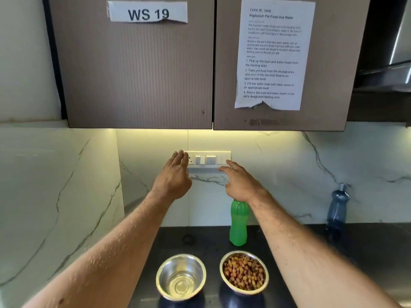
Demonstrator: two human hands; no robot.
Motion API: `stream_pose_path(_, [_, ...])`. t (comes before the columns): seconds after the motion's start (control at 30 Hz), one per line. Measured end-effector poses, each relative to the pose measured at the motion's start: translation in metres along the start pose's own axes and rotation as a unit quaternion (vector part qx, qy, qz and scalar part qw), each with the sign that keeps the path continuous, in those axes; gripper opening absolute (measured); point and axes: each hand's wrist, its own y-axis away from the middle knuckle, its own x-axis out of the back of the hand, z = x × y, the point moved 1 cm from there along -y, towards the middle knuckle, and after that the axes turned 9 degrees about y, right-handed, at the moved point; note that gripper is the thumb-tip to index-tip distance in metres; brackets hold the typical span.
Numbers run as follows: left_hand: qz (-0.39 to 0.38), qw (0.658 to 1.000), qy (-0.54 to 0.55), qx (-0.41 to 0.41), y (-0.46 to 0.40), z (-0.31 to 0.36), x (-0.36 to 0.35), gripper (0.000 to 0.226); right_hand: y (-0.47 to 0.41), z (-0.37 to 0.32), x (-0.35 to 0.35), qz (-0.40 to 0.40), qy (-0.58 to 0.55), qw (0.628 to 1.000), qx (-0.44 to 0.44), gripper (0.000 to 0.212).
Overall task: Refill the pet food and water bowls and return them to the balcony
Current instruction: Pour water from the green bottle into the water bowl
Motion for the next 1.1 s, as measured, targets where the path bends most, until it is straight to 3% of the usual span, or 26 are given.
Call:
stream_pose_path(0.47, [-0.053, 0.997, 0.048, 0.001, 0.04, -0.046, -0.076, 0.065, 0.051, 0.006, -0.089, -0.019, -0.071, 0.993, -0.089, 0.06])
stream_pose_path(0.77, [-0.084, 0.994, 0.071, 0.014, 0.023, -0.047, -0.152, 0.064, 0.044, 0.072, -0.145, -0.014, -0.111, 0.985, -0.132, 0.053])
stream_pose_path(1.1, [-0.135, 0.983, 0.093, 0.087, -0.012, -0.031, -0.236, 0.071, 0.009, 0.151, -0.205, -0.035, -0.182, 0.966, -0.178, 0.052])
